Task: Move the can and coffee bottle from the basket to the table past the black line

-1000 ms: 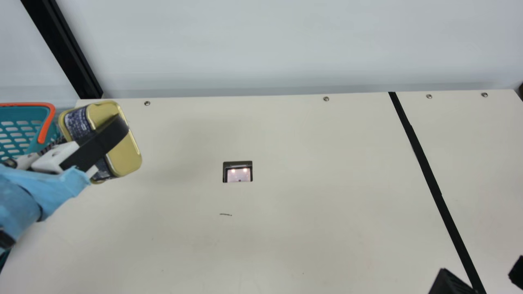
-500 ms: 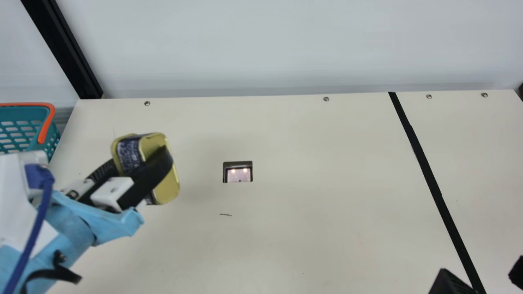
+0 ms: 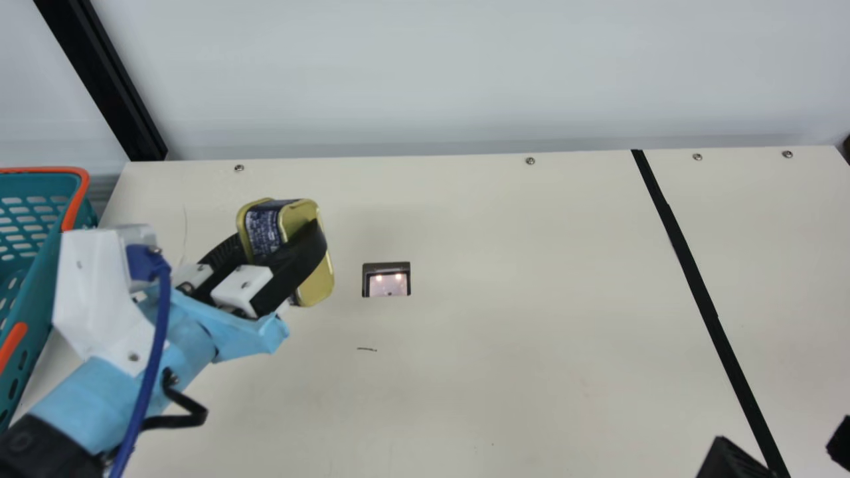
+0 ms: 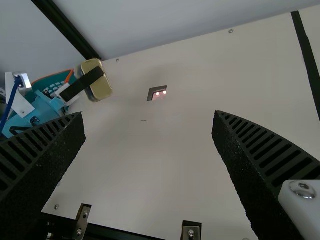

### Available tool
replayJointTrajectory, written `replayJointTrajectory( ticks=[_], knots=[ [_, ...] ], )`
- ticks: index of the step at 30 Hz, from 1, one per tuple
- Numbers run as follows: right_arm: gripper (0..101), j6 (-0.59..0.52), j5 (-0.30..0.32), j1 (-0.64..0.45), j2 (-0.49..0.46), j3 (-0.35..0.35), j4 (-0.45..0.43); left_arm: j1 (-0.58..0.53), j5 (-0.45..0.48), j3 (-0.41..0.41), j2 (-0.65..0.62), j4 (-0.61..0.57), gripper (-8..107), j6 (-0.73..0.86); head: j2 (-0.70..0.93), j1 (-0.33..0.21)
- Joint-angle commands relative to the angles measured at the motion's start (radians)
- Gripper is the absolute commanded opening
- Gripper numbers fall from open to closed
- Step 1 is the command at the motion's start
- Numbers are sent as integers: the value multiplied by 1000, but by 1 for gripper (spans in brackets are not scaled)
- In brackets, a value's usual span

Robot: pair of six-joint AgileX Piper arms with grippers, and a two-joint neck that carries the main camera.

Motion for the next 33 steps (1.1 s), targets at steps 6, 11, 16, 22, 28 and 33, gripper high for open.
replayJointTrajectory(
  ticks=[6,11,16,22,28,33],
  knots=[
    [101,0,0,0,0,0,0,31,-54,-67,149,108,10,-43,-2,-4],
    [101,0,0,0,0,0,0,34,-67,-127,233,131,10,-48,-2,-4],
    [101,0,0,0,0,0,0,32,-68,-189,307,143,10,-48,-2,-4],
    [101,0,0,0,0,0,0,28,-58,-268,383,155,10,-50,-2,-4],
    [101,0,0,0,0,0,0,25,-41,-345,448,164,10,-47,-2,-4],
    [101,0,0,0,0,0,0,24,-33,-395,487,170,10,-50,-2,-4]
  ],
)
